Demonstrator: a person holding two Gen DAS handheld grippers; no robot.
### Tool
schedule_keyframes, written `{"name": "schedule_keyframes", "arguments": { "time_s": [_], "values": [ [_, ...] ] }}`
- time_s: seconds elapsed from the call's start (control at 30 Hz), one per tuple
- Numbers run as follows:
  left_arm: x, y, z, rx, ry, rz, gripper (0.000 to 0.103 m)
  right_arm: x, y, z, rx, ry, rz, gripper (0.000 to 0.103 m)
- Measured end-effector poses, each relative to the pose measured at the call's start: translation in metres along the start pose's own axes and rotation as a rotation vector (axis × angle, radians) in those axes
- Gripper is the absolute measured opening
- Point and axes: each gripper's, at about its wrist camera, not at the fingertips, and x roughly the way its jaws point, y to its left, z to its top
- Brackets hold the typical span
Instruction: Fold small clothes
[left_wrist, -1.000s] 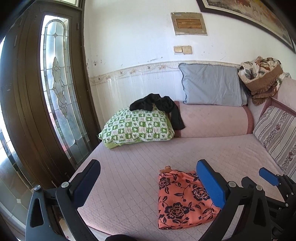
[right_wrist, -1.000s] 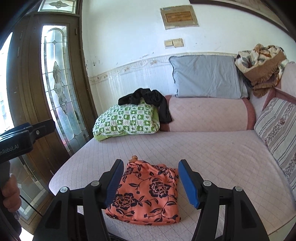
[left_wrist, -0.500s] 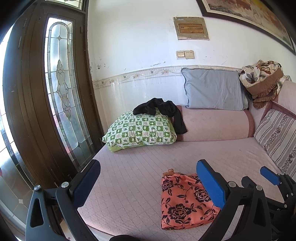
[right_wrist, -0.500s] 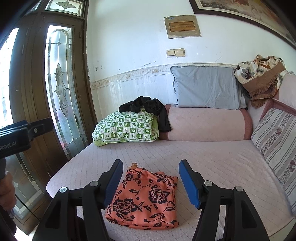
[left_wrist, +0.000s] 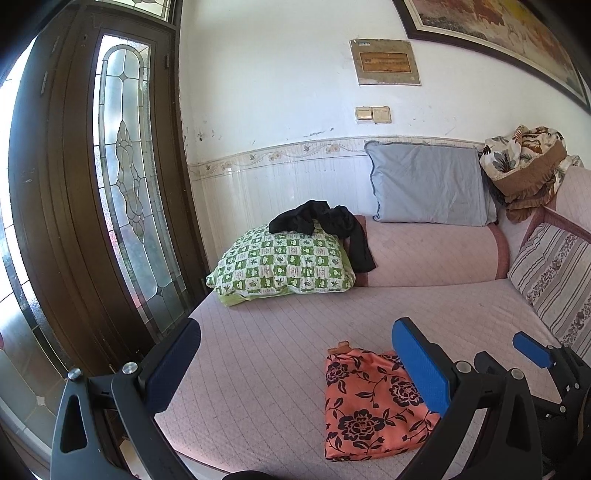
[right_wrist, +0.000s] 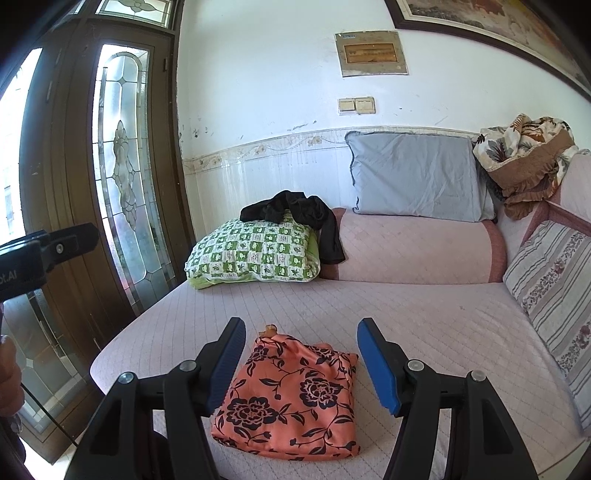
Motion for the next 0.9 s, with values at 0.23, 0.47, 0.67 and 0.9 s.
{"name": "schedule_keyframes", "arguments": {
  "time_s": [0.23,0.47,0.67,0.9],
  "values": [
    [0.004,0.003,-0.001,-0.004,-0.001,-0.001,0.103,0.006,0.009,0.002,-0.02,0.0,0.003,0.067],
    [0.013,0.008,-0.004,-0.009,0.013,-0.009,0.103,0.017,0.015,-0.001,-0.033,0.027,0.004,0.067],
    [0.021,0.01,-0.007,-0.006,0.027,-0.014,0.103,0.027,0.02,-0.001,-0.043,0.044,0.012,0.067],
    [0.036,0.012,-0.011,-0.011,0.053,-0.017,0.103,0.041,0.027,-0.001,-0.057,0.06,0.024,0.067]
  ]
}}
